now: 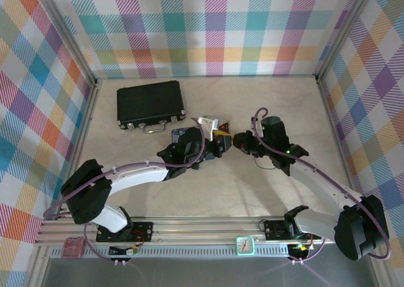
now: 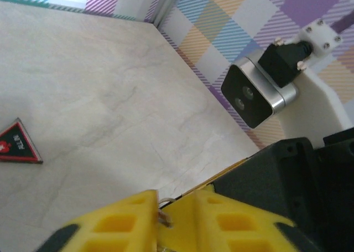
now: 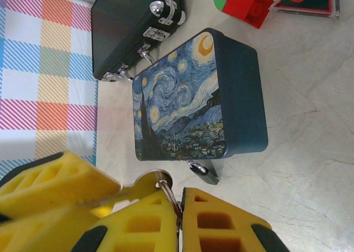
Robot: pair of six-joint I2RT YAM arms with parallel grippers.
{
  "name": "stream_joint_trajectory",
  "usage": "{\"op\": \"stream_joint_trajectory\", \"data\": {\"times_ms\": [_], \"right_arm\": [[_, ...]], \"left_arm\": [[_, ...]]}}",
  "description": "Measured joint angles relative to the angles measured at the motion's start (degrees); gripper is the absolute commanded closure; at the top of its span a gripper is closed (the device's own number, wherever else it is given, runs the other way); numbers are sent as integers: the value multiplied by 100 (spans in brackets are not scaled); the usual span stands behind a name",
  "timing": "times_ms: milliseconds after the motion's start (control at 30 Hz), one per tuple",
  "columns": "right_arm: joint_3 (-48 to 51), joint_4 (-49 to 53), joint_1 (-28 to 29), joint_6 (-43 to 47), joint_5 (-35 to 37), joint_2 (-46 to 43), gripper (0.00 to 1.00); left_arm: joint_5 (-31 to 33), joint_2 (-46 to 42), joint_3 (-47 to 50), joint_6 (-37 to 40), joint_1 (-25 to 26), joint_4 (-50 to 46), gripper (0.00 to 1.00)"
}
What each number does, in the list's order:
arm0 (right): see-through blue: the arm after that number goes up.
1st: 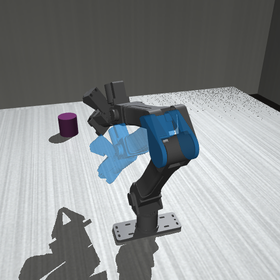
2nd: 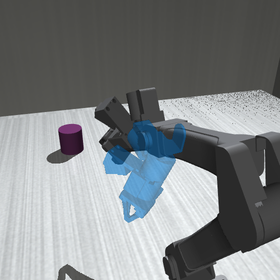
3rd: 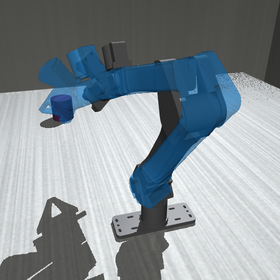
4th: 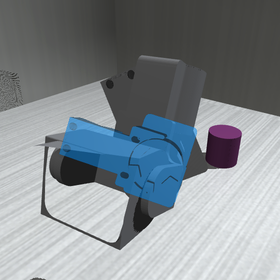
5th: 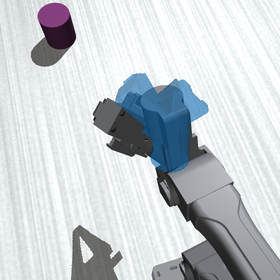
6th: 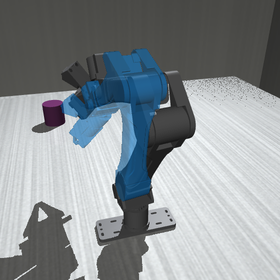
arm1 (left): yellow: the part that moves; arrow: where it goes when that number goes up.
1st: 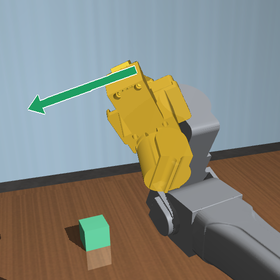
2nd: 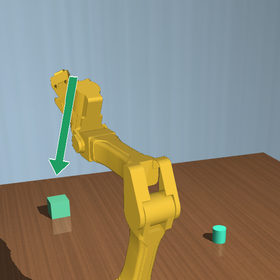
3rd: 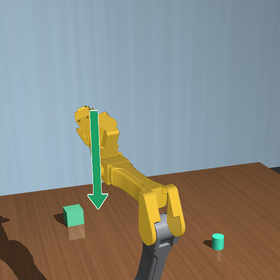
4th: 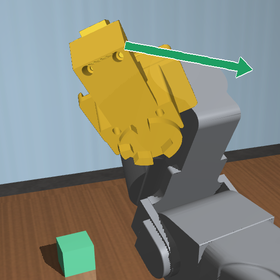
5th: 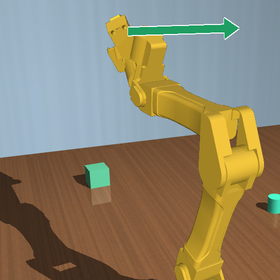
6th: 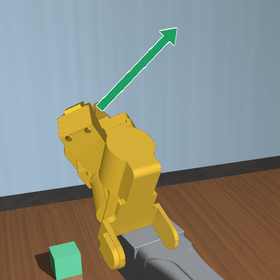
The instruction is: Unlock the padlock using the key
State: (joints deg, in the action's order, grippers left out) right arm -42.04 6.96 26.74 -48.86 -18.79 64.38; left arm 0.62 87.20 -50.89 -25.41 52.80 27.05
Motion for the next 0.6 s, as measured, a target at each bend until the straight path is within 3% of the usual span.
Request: {"op": "stream_joint_trajectory", "data": {"times_ms": [167, 200, 300, 400, 500, 567, 600], "right_arm": [[-2, 83, -7, 7, 11, -4, 100], [-7, 83, -7, 31, 9, -4, 95], [-68, 166, -4, 199, 13, -4, 33], [-326, 544, -20, 601, 238, -11, 7], [-610, 682, -37, 1054, 398, -111, 2], [-745, 691, -85, 1366, 404, -214, 8], [-793, 686, -125, 1541, 341, -258, 16]], "left_arm": [[120, 46, 0, -28, -33, -7, 100], [144, 46, 0, -33, -33, -9, 100], [181, 26, 0, -50, -63, -44, 100], [66, -140, 0, -37, -236, -192, 100], [-195, -348, -28, 146, -474, -501, 100], [-356, -463, -131, 389, -573, -846, 100], [-450, -518, -203, 529, -616, -1038, 100]]}}
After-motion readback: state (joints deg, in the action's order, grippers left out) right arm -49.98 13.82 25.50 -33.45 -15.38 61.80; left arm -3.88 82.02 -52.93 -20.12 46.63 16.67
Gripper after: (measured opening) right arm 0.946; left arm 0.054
